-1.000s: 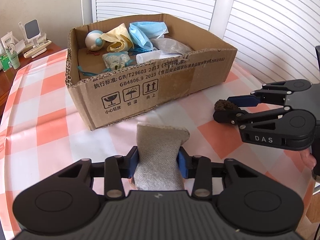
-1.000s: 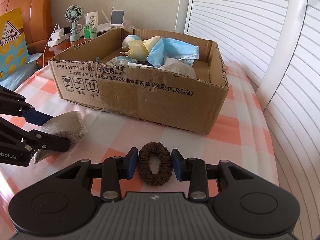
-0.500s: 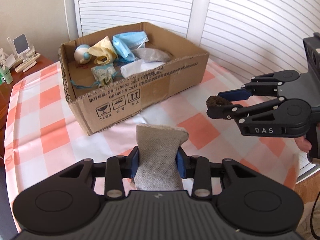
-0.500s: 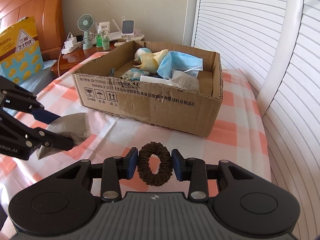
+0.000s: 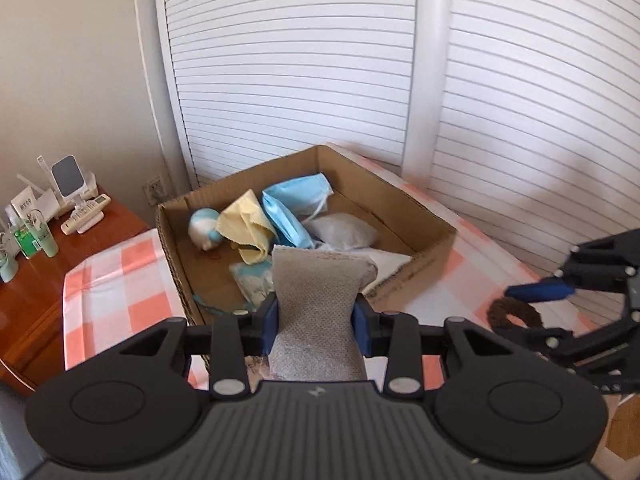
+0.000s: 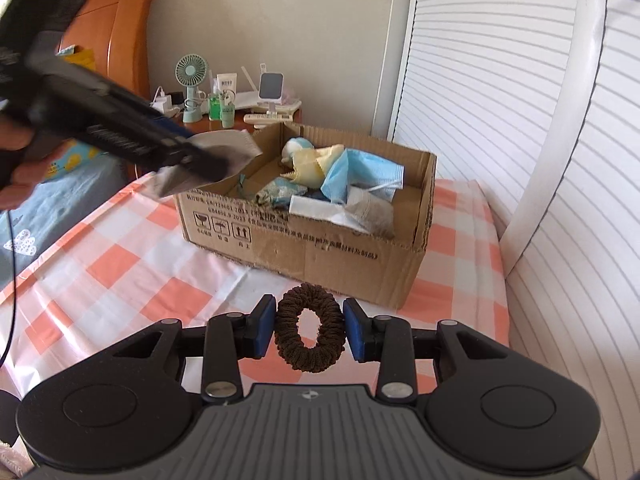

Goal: Organize soft objects
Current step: 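Carry grey pouch and hair tie into the box and open both grippers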

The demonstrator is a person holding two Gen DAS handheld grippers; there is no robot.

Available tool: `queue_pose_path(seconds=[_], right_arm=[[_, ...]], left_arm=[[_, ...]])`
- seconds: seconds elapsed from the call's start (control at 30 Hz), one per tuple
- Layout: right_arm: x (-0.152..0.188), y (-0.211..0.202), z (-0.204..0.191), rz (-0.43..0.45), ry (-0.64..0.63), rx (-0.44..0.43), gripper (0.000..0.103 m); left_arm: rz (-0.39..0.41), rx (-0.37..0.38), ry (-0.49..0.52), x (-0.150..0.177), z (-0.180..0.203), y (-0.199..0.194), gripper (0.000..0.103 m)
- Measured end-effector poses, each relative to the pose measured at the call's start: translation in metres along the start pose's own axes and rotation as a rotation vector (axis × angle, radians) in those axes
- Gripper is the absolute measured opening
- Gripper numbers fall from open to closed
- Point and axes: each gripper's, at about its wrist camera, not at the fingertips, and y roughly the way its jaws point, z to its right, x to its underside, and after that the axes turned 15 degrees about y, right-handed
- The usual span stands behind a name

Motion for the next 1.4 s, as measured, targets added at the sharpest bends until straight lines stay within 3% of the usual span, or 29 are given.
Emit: queue_pose_path(seconds=[0.23, 0.3, 0.33, 0.37, 0.47, 0.77, 1.0, 1.13, 1.27, 1.4], right_arm=[[-0.010, -0.005, -0.003, 0.026, -0.025, -0.005, 0.042], [-0.011, -0.004, -0.004, 0.027, -0.030, -0.005, 0.042], [-0.012, -0.003, -0.004, 0.026, -0.030, -0.005, 0.042], [-0.012, -0.003, -0.004, 0.027, -0.030, -0.004, 0.042], [-0.013, -0.003, -0.005, 0.030, -0.031, -0.006, 0.042], [-0.040, 0.003, -0.009, 0.056, -0.044, -0.019, 0.041], [-0.080, 0.033, -0.005, 0.050, -0.010, -0.021, 0.042], [-0.100, 0.063, -0.009, 0.031, -0.005, -0.001, 0.042], [-0.110, 0.092, -0.012, -0.015, 0.018, 0.004, 0.042], [-0.117, 0.123, -0.012, -0.048, 0.038, 0.053, 0.042]], left_arm=[[-0.043, -0.097, -0.056, -0.010, -0.030, 0.041, 0.038], [-0.045, -0.141, -0.086, -0.008, -0.037, 0.050, 0.054], [-0.048, -0.160, -0.098, -0.007, -0.040, 0.054, 0.079], [-0.048, -0.177, -0.114, -0.006, -0.042, 0.056, 0.095], [0.005, -0.211, -0.137, -0.001, -0.043, 0.052, 0.097], [0.076, -0.194, -0.156, 0.007, -0.023, 0.010, 0.103], [0.045, -0.275, -0.237, 0.025, -0.002, -0.015, 0.102], [0.005, -0.334, -0.209, 0.037, 0.019, -0.021, 0.102], [-0.032, -0.348, -0.189, 0.042, 0.030, -0.022, 0.102], [0.008, -0.387, -0.180, 0.041, 0.037, -0.033, 0.102]])
